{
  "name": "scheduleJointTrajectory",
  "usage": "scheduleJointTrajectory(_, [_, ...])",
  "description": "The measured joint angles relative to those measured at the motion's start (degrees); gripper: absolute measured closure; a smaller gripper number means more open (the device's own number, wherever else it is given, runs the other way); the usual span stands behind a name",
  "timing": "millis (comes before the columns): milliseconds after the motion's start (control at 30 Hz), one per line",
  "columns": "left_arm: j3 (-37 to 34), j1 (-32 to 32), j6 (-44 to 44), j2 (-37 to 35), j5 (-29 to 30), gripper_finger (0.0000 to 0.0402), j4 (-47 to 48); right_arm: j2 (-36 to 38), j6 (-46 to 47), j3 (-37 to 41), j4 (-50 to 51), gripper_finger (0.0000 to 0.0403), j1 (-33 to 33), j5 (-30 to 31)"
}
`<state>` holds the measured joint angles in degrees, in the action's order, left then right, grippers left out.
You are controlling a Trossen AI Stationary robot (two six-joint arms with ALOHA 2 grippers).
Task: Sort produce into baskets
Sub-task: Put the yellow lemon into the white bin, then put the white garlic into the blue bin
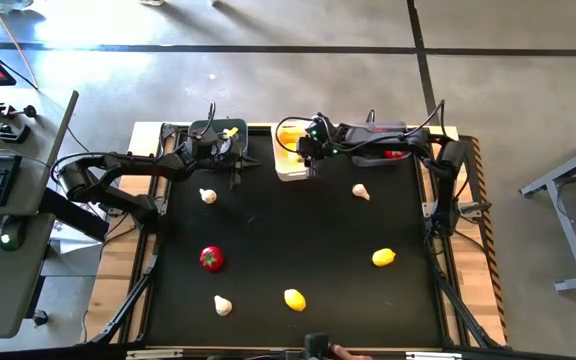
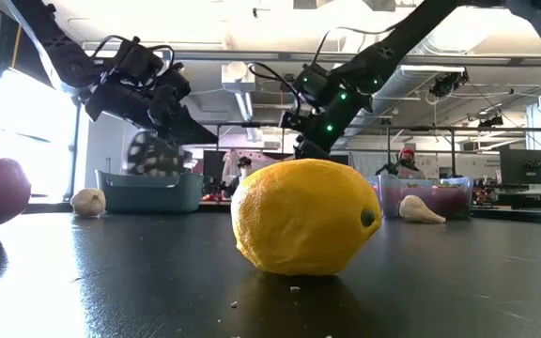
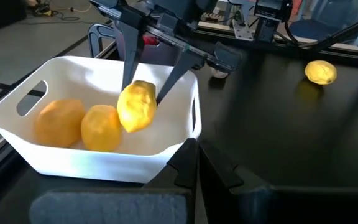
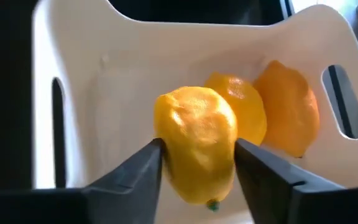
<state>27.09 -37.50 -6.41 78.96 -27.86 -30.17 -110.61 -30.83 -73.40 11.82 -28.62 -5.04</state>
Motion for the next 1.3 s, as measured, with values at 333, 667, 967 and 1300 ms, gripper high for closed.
scheduleJointTrajectory(333, [0.0,0.0,0.3,0.0,0.0,0.0401,0.0,0.0,2.7,-9.7,9.8,0.0157,0.2,0.0])
scheduleJointTrajectory(667, [2.8,-1.8,-4.5,-2.4,-0.4,0.0401,6.5,0.2,0.0,-12.5,15.4,0.0384,0.1,-5.9])
scheduleJointTrajectory(967, [8.9,-1.7,-12.6,-9.6,0.0,0.0401,29.2,7.7,6.3,2.8,-7.6,0.0398,1.5,-7.9])
scheduleJointTrajectory(1300, [13.8,6.0,-15.0,-13.6,17.4,0.0401,51.5,15.3,18.3,23.3,-36.7,0.0402,1.3,-6.7])
